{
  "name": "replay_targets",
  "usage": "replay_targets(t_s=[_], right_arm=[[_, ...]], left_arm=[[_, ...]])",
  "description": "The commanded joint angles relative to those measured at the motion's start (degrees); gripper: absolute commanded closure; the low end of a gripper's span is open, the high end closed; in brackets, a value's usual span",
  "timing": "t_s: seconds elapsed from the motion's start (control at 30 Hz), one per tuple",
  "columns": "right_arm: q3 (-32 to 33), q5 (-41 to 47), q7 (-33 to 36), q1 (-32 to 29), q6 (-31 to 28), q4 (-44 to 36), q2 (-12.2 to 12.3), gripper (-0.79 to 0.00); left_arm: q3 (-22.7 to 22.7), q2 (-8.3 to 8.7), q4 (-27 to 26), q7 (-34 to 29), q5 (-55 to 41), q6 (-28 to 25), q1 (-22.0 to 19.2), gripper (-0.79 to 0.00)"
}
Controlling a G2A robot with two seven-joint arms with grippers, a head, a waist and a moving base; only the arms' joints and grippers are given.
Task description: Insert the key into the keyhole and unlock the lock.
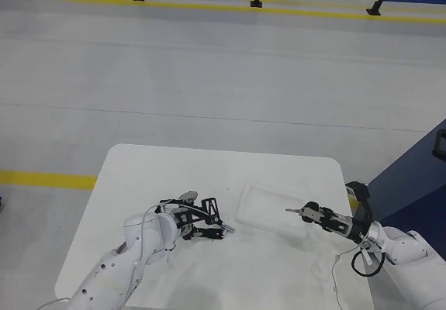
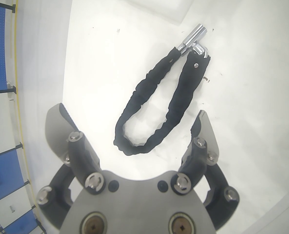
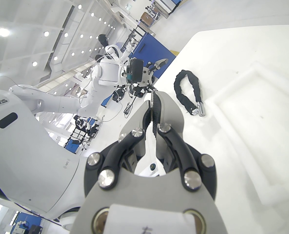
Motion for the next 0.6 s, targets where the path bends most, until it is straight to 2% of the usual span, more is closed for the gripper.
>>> replay_targets(t_s=[0.0,0.17,0.27,0.4,0.57], right_arm=[[0.0,0.0,0.0,0.0,0.0,0.0,0.0,0.000],[0.0,0.0,0.0,0.0,0.0,0.0,0.0,0.000],[0.0,0.0,0.0,0.0,0.0,0.0,0.0,0.000],[0.0,0.0,0.0,0.0,0.0,0.0,0.0,0.000],[0.0,0.0,0.0,0.0,0.0,0.0,0.0,0.000]], left_arm=[[0.0,0.00,0.0,0.0,0.0,0.0,0.0,-0.785],[0.9,-0.03,0.1,1.1,0.9,-0.6,0.1,-0.785],[3.4,-0.64,0.5,0.5,2.7,-0.2,-1.9,-0.785],[9.0,-2.52,4.3,-3.7,3.7,0.4,-6.2,-0.785],[14.2,-5.85,13.0,-11.1,-3.0,-0.4,-12.9,-0.785]])
